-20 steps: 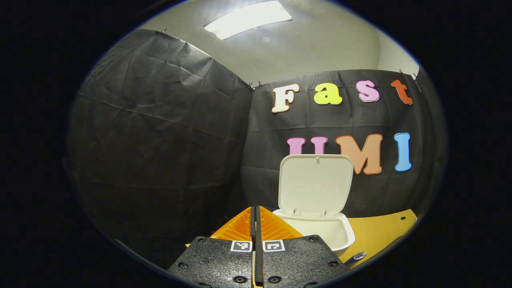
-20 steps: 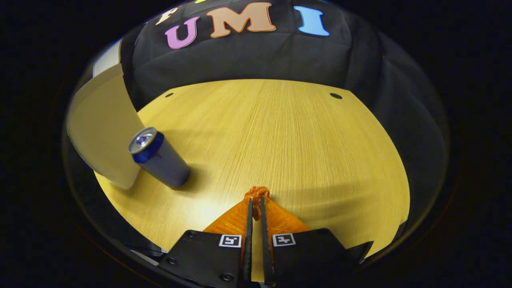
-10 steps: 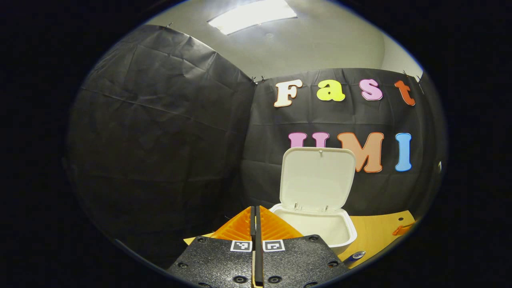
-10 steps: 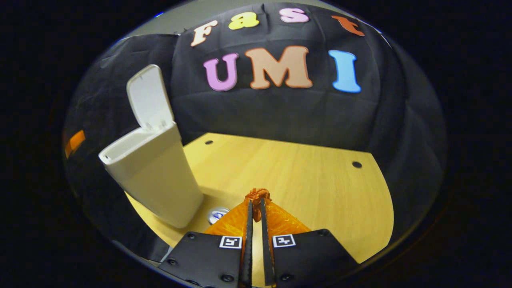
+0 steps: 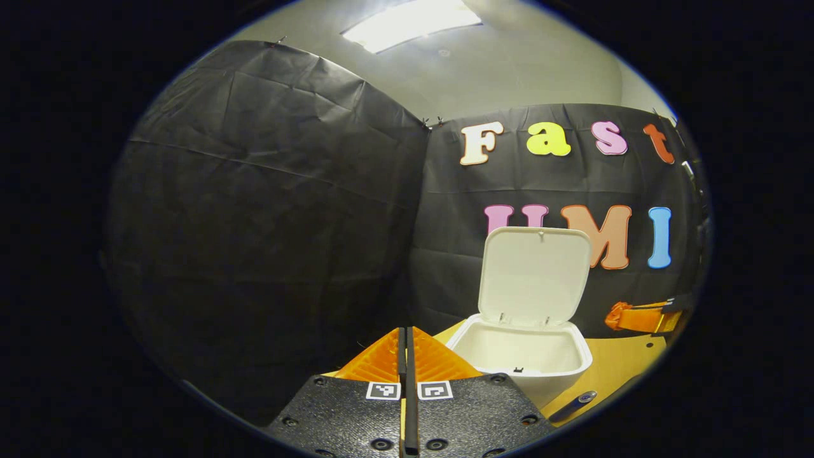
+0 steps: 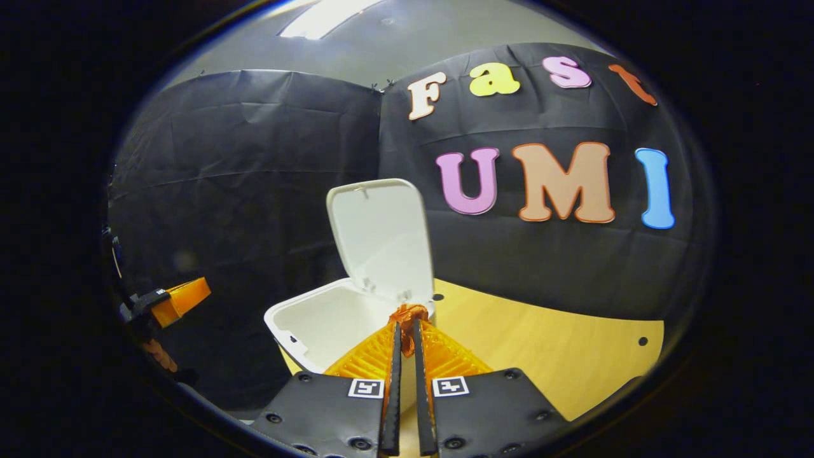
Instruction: Press the lid of the desktop garbage bin to open it, pick up the crumpled paper on the desktop and throw it into the bin, then pick up the pop can on the desktop and drop it into the bin, and finally close the garbage bin lid.
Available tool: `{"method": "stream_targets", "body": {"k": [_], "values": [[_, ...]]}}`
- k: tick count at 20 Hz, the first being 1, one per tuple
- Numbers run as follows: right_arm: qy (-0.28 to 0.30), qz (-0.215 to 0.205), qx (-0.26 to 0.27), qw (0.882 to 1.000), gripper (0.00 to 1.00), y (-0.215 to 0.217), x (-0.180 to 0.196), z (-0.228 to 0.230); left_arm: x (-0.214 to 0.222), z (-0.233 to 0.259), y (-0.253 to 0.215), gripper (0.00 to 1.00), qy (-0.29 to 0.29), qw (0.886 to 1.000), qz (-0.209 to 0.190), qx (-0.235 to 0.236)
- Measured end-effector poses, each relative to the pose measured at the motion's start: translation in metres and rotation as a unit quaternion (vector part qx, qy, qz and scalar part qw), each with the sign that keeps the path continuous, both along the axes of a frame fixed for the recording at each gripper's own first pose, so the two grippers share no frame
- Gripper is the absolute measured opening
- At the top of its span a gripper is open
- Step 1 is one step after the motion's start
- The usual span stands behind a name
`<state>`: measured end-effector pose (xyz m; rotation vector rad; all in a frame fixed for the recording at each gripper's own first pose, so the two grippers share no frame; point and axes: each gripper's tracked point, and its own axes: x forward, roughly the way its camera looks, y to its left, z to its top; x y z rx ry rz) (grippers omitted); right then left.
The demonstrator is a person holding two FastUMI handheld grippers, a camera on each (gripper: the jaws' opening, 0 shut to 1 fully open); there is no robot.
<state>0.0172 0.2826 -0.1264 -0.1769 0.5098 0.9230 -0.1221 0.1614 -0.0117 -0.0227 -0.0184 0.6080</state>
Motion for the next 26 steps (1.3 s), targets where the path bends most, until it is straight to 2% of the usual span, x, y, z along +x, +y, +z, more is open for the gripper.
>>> {"method": "stream_targets", "body": {"k": [4, 5, 9, 10, 11, 12, 14, 16, 18, 19, 20, 21, 22, 25, 26], "values": [[0.017, 0.035, -0.001, 0.999, 0.11, 0.034, -0.006, -0.016, -0.023, 0.006, 0.012, 0.00, 0.002, 0.999, 0.029, 0.021], [0.020, 0.041, -0.002, 0.999, 0.15, 0.039, -0.007, -0.019, -0.026, 0.007, 0.013, 0.00, 0.002, 0.999, 0.034, 0.022], [0.037, 0.051, -0.010, 0.998, 0.13, 0.054, -0.009, -0.032, -0.034, 0.008, 0.018, 0.00, 0.005, 0.998, 0.049, 0.031], [0.042, 0.052, -0.015, 0.998, 0.13, 0.055, -0.009, -0.035, -0.036, 0.007, 0.020, 0.05, 0.006, 0.998, 0.053, 0.037], [0.045, 0.053, -0.019, 0.997, 0.14, 0.057, -0.010, -0.040, -0.037, 0.007, 0.021, 0.19, 0.009, 0.997, 0.057, 0.043], [0.045, 0.053, -0.022, 0.997, 0.18, 0.058, -0.009, -0.043, -0.038, 0.006, 0.024, 0.23, 0.014, 0.997, 0.062, 0.046], [0.048, 0.055, -0.026, 0.997, 0.15, 0.058, -0.009, -0.044, -0.039, 0.001, 0.023, 0.35, 0.025, 0.997, 0.062, 0.049], [0.048, 0.053, -0.029, 0.997, 0.18, 0.059, -0.008, -0.047, -0.038, -0.001, 0.023, 0.57, 0.034, 0.996, 0.063, 0.058], [0.051, 0.053, -0.030, 0.997, 0.25, 0.060, -0.008, -0.050, -0.034, 0.003, 0.022, 0.78, 0.034, 0.995, 0.063, 0.073], [0.053, 0.053, -0.027, 0.997, 0.46, 0.060, -0.008, -0.048, -0.035, 0.005, 0.021, 0.82, 0.033, 0.994, 0.062, 0.080], [0.056, 0.054, -0.025, 0.997, 0.66, 0.061, -0.009, -0.045, -0.032, 0.007, 0.020, 0.84, 0.032, 0.994, 0.060, 0.085], [0.055, 0.052, -0.026, 0.997, 0.72, 0.060, -0.009, -0.046, -0.031, 0.007, 0.018, 0.86, 0.032, 0.994, 0.057, 0.087], [0.053, 0.052, -0.026, 0.997, 0.74, 0.061, -0.009, -0.046, -0.029, 0.005, 0.017, 0.86, 0.030, 0.994, 0.054, 0.088], [0.051, 0.050, -0.008, 0.997, 0.96, 0.059, -0.011, -0.036, -0.021, 0.012, 0.012, 0.86, 0.021, 0.995, 0.040, 0.088], [0.054, 0.046, 0.009, 0.997, 1.00, 0.055, -0.011, -0.027, -0.019, 0.013, 0.008, 0.91, 0.017, 0.995, 0.032, 0.090]]}}
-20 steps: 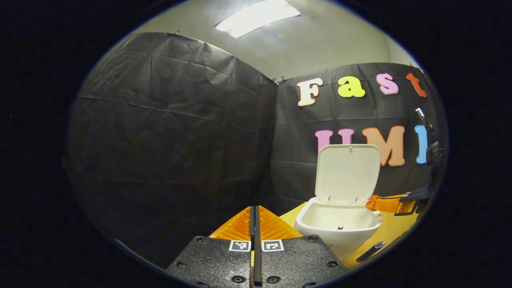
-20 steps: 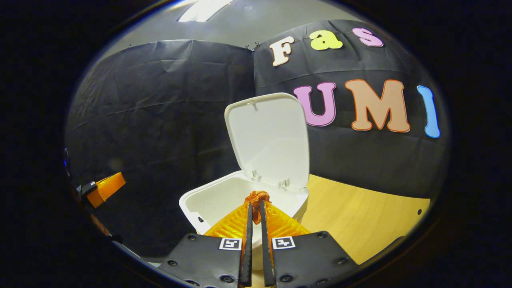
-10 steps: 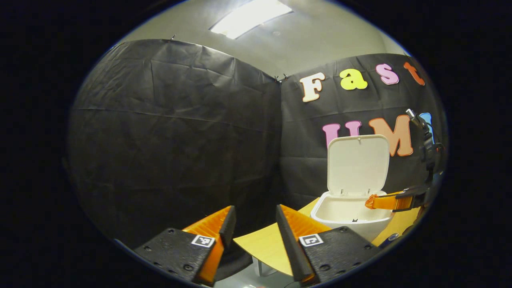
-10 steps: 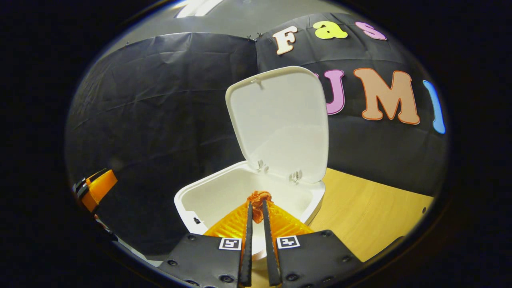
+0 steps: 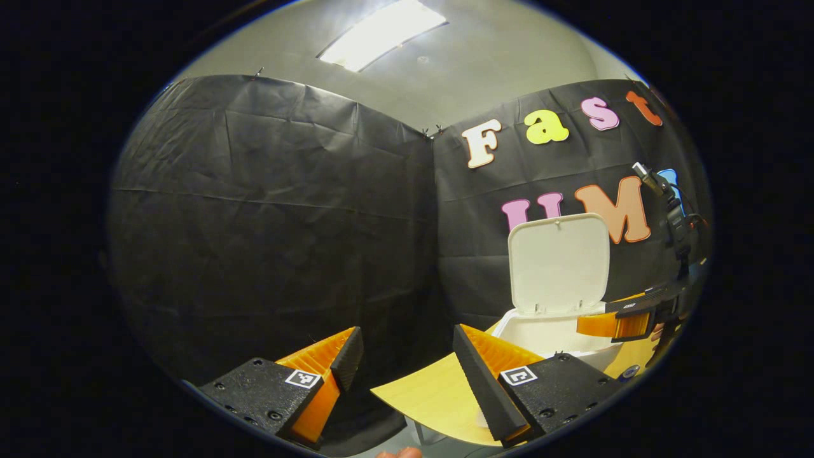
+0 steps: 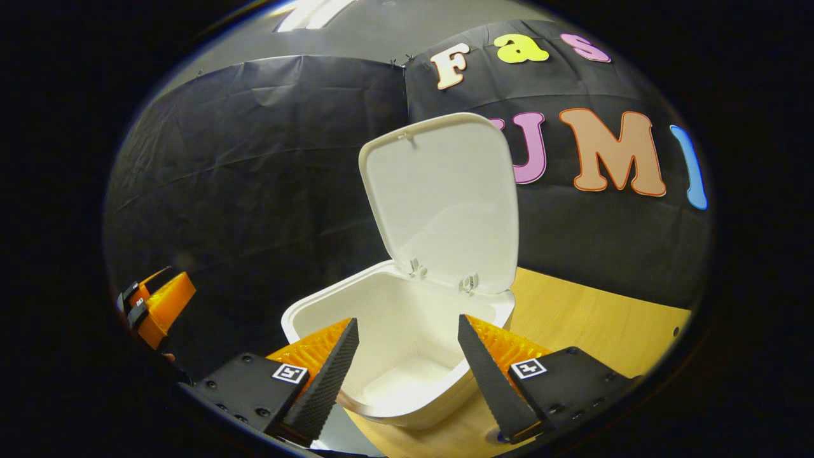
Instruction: Press the lid of the desktop garbage bin to open it, pick up the crumpled paper on the desktop and throw it into the bin, then pick up the pop can on the desktop and drop it into the bin, and finally close the garbage bin lid.
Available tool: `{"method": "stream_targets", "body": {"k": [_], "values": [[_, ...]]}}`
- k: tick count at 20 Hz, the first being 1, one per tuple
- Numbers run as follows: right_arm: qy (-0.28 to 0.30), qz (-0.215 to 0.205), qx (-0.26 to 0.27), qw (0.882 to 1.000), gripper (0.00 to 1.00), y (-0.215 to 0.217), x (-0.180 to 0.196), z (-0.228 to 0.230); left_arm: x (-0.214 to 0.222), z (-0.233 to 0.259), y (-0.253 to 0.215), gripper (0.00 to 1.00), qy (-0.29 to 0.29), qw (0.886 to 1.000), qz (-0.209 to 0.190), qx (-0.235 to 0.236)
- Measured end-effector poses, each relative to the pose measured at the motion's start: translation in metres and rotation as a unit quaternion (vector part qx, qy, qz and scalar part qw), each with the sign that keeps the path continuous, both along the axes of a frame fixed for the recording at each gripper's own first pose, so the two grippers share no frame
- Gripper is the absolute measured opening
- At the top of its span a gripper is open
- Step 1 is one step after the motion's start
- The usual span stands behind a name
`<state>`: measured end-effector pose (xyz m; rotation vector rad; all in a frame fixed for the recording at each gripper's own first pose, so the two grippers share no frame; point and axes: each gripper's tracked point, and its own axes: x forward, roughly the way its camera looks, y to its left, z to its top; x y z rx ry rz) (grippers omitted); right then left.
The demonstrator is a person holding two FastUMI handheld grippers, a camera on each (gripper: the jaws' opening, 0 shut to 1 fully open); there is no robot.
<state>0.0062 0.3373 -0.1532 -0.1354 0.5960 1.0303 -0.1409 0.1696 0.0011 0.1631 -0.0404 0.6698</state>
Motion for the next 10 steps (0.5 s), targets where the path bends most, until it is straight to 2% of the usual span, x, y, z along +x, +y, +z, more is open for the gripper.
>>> {"method": "stream_targets", "body": {"k": [1, 2, 3, 6, 8, 10], "values": [[0.000, -0.009, 0.018, 1.000, 0.98, -0.003, 0.003, 0.010, 0.006, 0.004, -0.006, 0.87, -0.005, 1.000, -0.013, 0.003], [-0.006, -0.024, 0.032, 0.999, 0.98, -0.013, 0.009, 0.023, 0.013, 0.007, -0.014, 0.87, -0.010, 1.000, -0.027, 0.005], [-0.021, -0.043, 0.042, 0.998, 0.98, -0.027, 0.018, 0.038, 0.024, 0.009, -0.023, 0.92, -0.014, 0.999, -0.049, 0.007], [-0.085, -0.138, 0.028, 0.986, 0.98, -0.098, 0.058, 0.060, 0.066, 0.016, -0.072, 0.90, -0.031, 0.990, -0.139, 0.004], [-0.117, -0.208, 0.002, 0.971, 0.98, -0.160, 0.070, 0.069, 0.098, 0.019, -0.118, 0.90, -0.040, 0.975, -0.218, -0.005], [-0.137, -0.281, -0.030, 0.949, 0.98, -0.222, 0.072, 0.073, 0.121, 0.012, -0.173, 0.93, -0.041, 0.953, -0.300, -0.010]]}}
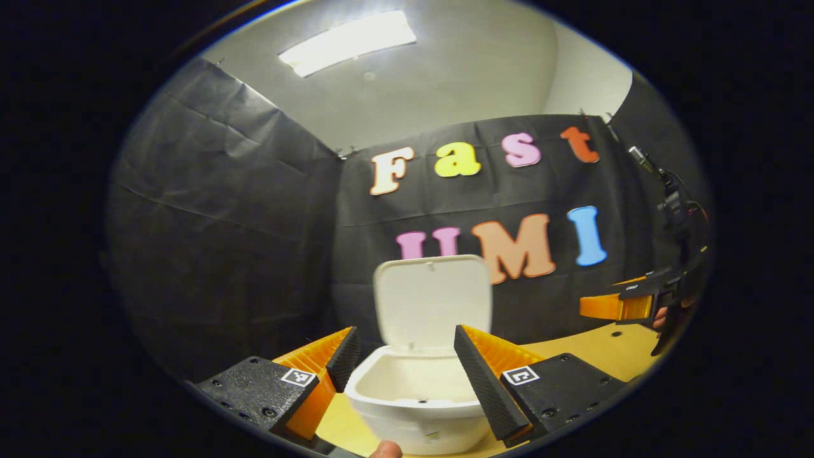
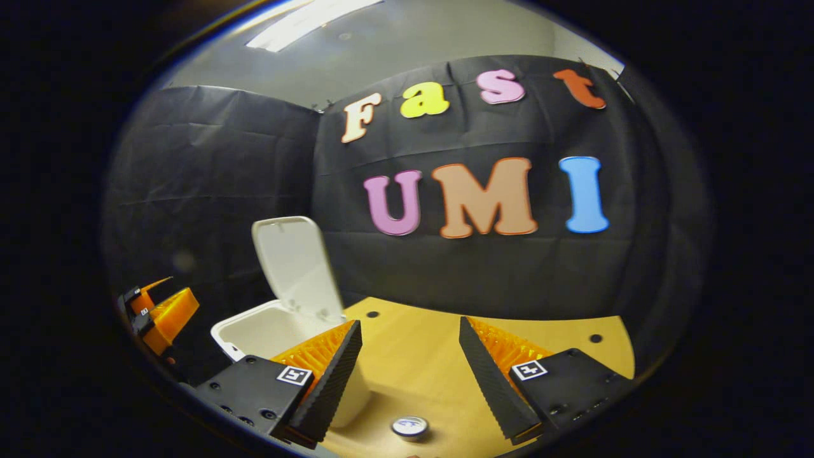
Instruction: Press the lid of the desktop garbage bin to open it, pick up the crumpled paper on the desktop and throw it into the bin, then pick up the pop can on the desktop and drop it into the bin, and finally close the garbage bin lid.
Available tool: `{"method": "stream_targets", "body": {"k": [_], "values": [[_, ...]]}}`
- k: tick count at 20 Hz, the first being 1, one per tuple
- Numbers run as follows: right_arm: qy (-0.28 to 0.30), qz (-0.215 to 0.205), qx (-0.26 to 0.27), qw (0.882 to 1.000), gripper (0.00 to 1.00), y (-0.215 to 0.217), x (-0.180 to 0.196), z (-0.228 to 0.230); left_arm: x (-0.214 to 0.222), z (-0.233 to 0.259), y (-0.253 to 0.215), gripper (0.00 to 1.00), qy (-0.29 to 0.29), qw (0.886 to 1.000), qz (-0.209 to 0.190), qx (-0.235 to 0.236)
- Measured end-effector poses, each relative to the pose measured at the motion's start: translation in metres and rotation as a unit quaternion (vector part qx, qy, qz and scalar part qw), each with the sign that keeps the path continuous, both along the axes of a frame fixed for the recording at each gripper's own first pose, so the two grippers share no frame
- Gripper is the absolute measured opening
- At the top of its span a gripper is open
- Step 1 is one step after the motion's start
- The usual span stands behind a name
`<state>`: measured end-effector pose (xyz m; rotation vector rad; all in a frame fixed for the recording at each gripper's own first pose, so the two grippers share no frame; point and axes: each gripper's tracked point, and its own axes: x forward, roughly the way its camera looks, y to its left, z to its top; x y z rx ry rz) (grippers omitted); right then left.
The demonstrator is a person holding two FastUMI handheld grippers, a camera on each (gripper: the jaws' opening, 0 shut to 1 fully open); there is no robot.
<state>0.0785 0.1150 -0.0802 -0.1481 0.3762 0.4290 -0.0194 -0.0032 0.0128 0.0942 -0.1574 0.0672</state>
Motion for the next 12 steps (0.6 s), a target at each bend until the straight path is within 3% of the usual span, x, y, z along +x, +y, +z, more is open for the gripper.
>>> {"method": "stream_targets", "body": {"k": [3, 6, 9, 12], "values": [[-0.001, -0.111, -0.028, 0.993, 0.98, -0.088, -0.019, 0.005, 0.011, -0.012, -0.073, 0.90, -0.010, 0.995, -0.103, 0.013], [0.006, -0.193, -0.031, 0.981, 0.98, -0.148, -0.057, 0.010, 0.017, -0.040, -0.136, 0.93, 0.000, 0.982, -0.188, 0.023], [0.017, -0.257, -0.031, 0.966, 0.98, -0.186, -0.094, 0.006, 0.023, -0.084, -0.166, 0.92, 0.030, 0.973, -0.226, 0.032], [0.030, -0.305, -0.045, 0.951, 0.98, -0.213, -0.119, 0.000, 0.038, -0.140, -0.173, 0.93, 0.072, 0.970, -0.227, 0.039]]}}
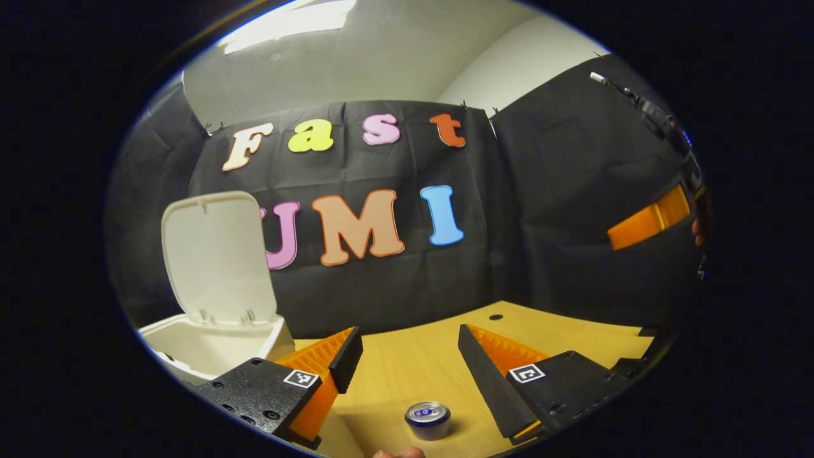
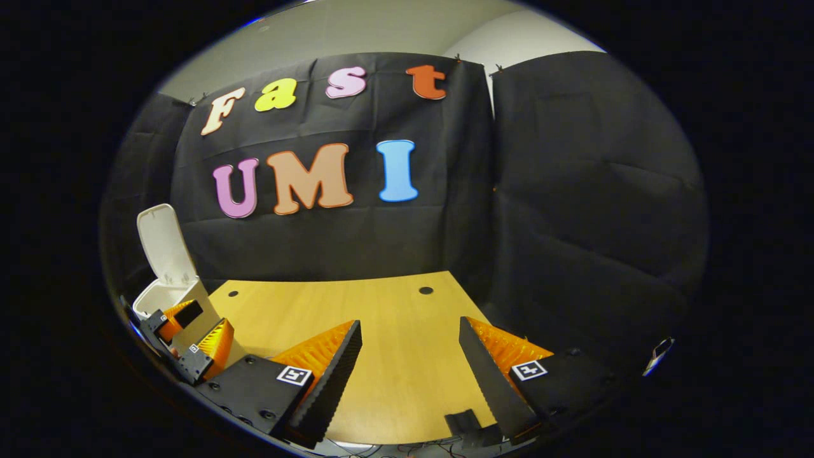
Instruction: Press the lid of the desktop garbage bin to open it, pick up the crumpled paper on the desktop and throw it into the bin, then pick up the pop can on the desktop and drop it into the bin, and finally close the garbage bin lid.
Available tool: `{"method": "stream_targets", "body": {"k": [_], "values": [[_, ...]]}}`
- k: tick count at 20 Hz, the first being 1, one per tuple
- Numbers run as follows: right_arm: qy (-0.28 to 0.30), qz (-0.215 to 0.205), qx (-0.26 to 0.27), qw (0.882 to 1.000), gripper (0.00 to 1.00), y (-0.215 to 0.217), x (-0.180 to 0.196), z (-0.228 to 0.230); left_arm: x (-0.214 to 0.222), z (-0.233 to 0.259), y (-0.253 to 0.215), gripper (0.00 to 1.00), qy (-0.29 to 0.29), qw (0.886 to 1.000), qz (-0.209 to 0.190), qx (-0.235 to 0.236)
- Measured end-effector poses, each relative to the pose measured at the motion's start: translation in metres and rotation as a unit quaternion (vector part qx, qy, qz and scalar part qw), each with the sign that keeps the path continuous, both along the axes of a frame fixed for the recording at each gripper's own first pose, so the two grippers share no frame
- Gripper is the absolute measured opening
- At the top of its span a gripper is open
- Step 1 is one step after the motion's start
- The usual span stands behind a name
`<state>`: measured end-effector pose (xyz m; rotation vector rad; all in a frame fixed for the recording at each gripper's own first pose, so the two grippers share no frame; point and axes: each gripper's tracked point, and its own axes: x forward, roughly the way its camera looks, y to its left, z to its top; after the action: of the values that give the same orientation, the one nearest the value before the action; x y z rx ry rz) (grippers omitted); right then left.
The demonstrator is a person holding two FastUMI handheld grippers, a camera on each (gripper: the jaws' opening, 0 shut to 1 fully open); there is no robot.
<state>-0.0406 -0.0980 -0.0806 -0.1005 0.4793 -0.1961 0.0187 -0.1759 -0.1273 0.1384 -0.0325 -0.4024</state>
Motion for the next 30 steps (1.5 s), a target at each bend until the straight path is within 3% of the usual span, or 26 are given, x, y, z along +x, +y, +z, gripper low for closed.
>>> {"method": "stream_targets", "body": {"k": [3, 8, 17, 21, 22, 23, 30], "values": [[0.012, -0.021, 0.000, 1.000, 0.98, -0.009, -0.019, 0.001, 0.017, -0.057, -0.002, 0.93, 0.046, 0.999, 0.011, 0.018], [0.012, -0.025, -0.023, 0.999, 0.98, -0.006, -0.020, 0.000, 0.029, -0.124, -0.009, 0.92, 0.090, 0.995, 0.014, 0.048], [0.032, -0.008, -0.013, 0.999, 0.98, 0.008, -0.024, -0.014, 0.026, -0.191, -0.019, 0.90, 0.184, 0.982, 0.013, 0.051], [0.025, -0.013, -0.004, 1.000, 0.98, 0.003, -0.025, -0.010, 0.023, -0.180, -0.027, 0.81, 0.185, 0.982, 0.008, 0.049], [0.023, -0.013, 0.001, 1.000, 0.94, 0.002, -0.025, -0.009, 0.025, -0.171, -0.029, 0.78, 0.177, 0.983, 0.006, 0.049], [0.021, -0.014, 0.005, 1.000, 0.98, 0.002, -0.026, -0.009, 0.026, -0.161, -0.031, 0.78, 0.168, 0.985, 0.003, 0.048], [0.004, -0.005, 0.013, 1.000, 0.98, -0.004, -0.023, -0.003, 0.018, -0.057, -0.045, 0.77, 0.118, 0.993, -0.026, 0.001]]}}
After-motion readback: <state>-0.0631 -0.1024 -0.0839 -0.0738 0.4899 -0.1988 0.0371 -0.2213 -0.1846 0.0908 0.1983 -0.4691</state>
